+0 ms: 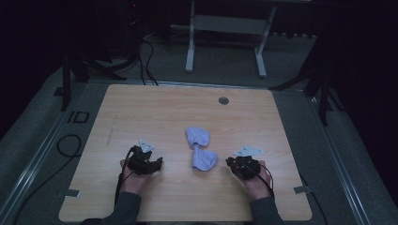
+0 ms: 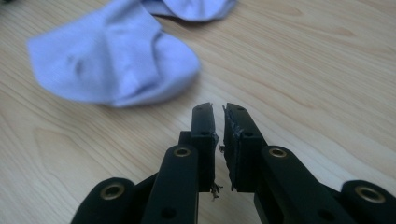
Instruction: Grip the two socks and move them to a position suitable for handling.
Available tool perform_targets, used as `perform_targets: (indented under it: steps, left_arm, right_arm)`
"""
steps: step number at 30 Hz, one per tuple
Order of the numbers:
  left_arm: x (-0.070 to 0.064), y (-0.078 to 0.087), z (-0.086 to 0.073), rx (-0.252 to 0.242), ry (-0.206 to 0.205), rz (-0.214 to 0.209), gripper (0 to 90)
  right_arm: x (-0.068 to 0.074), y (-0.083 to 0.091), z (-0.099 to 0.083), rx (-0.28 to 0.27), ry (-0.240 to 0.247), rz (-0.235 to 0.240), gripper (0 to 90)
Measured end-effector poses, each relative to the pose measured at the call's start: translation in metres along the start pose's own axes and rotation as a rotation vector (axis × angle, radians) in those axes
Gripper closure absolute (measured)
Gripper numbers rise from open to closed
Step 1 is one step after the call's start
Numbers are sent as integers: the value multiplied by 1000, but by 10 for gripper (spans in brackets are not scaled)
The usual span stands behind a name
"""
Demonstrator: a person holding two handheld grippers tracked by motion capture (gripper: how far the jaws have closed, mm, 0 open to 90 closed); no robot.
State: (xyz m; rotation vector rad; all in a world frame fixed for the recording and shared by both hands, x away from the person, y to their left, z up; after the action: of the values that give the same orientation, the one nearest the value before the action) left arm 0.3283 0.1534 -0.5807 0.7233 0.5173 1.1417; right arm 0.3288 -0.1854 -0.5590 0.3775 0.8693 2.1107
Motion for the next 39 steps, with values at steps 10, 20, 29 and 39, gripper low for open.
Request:
perform_targets:
  steps: [10, 20, 29, 39]
  left_arm:
    - [-1, 0, 0, 2, -1, 0, 404]
    - [-2, 0, 0, 3, -7, -2, 404]
    - [-2, 0, 0, 2, -9, -2, 404]
    - [-3, 0, 0, -1, -8, -3, 405]
  right_arm:
    - [14, -12, 23, -8, 44, 30, 804]
    - [27, -31, 40, 1, 52, 81, 822]
    - [32, -44, 42, 47, 38, 122, 737]
    - [21, -44, 34, 72, 16, 82, 815]
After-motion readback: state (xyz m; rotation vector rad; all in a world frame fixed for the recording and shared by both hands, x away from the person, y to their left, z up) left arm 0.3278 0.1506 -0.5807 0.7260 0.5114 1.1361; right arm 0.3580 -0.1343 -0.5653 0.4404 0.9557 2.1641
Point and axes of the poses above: each handheld gripper's, and its own axes: y roughly backward along the jaws, z roughly out of its top, x roughly to its left, the point moved 3 cm from there along -y, roughly forward along the jaws, and after that the axes turned 1 degree about y, right-handed, at the moved point
